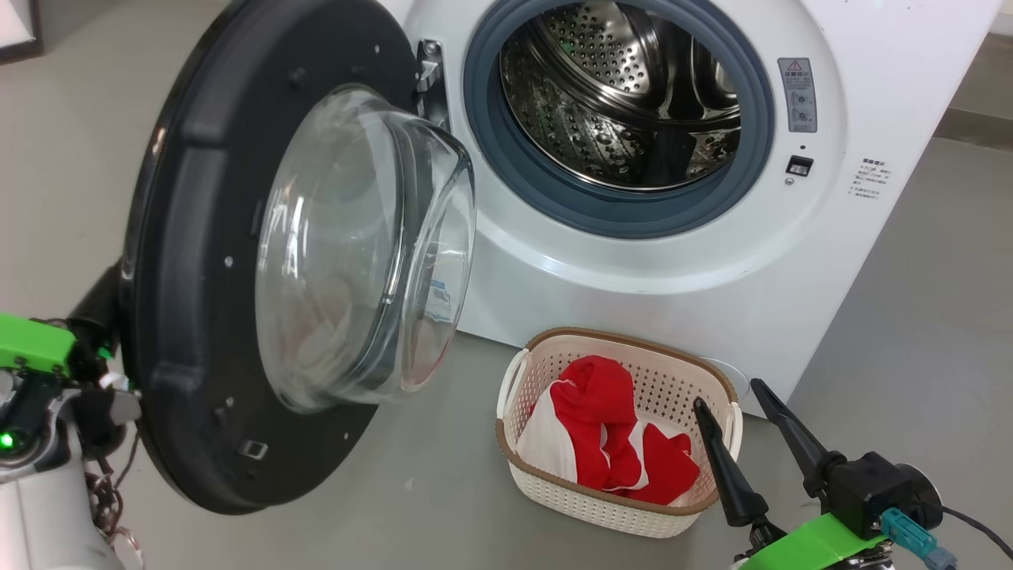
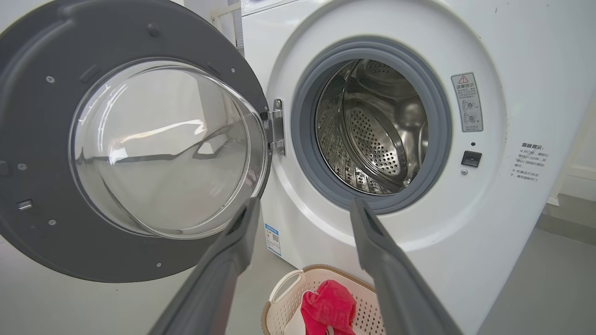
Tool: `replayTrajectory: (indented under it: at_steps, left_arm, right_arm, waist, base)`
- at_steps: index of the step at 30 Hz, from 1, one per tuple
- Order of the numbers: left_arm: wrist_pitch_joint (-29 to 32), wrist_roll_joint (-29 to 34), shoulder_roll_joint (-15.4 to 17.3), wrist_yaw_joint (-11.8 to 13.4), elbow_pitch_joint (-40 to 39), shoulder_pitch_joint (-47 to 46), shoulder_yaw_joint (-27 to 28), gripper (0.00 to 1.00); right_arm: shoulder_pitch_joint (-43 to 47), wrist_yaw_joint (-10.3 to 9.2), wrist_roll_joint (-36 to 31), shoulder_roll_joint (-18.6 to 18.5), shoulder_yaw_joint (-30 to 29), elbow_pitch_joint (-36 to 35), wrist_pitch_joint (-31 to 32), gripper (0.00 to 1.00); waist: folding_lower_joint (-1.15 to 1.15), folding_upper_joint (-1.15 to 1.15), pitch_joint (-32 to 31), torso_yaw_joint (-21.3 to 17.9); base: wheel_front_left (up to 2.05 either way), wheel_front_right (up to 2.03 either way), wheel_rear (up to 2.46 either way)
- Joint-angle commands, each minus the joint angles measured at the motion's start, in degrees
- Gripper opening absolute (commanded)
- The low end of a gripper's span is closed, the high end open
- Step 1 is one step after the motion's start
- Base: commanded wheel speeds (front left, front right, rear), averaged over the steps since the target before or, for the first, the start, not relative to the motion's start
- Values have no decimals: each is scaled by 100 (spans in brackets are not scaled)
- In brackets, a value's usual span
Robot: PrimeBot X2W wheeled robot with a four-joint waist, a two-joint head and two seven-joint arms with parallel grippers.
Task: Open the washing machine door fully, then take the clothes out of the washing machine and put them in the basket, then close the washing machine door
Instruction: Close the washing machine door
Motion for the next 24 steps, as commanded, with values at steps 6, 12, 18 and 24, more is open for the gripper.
replayTrajectory:
  at_steps: [6,12,18,24]
  left_arm:
    - [348,-403,-26,292,-775,348,-32,0]
    - [515,-934,-60,636,-1428,743,-268,0]
    - [305,-1467,-63,970,-2077,1195,-861,0]
    - [104,-1827,-63,1269,-2768,1626,-1367,0]
  right_arm:
    - [-173,28,65,-16,103,-88,-100,100]
    - [-168,28,117,-16,109,-50,-139,100]
    - [-166,28,154,-15,121,-10,-173,100]
    - [-184,28,186,-15,135,22,-198,100]
  waist:
    - [0,0,8,-96]
    - [0,0,-9,-223]
    - [0,0,-17,-334]
    - [0,0,-6,-486]
  base:
    - [0,0,0]
    - [0,0,0]
    - [0,0,0]
    - [0,0,0]
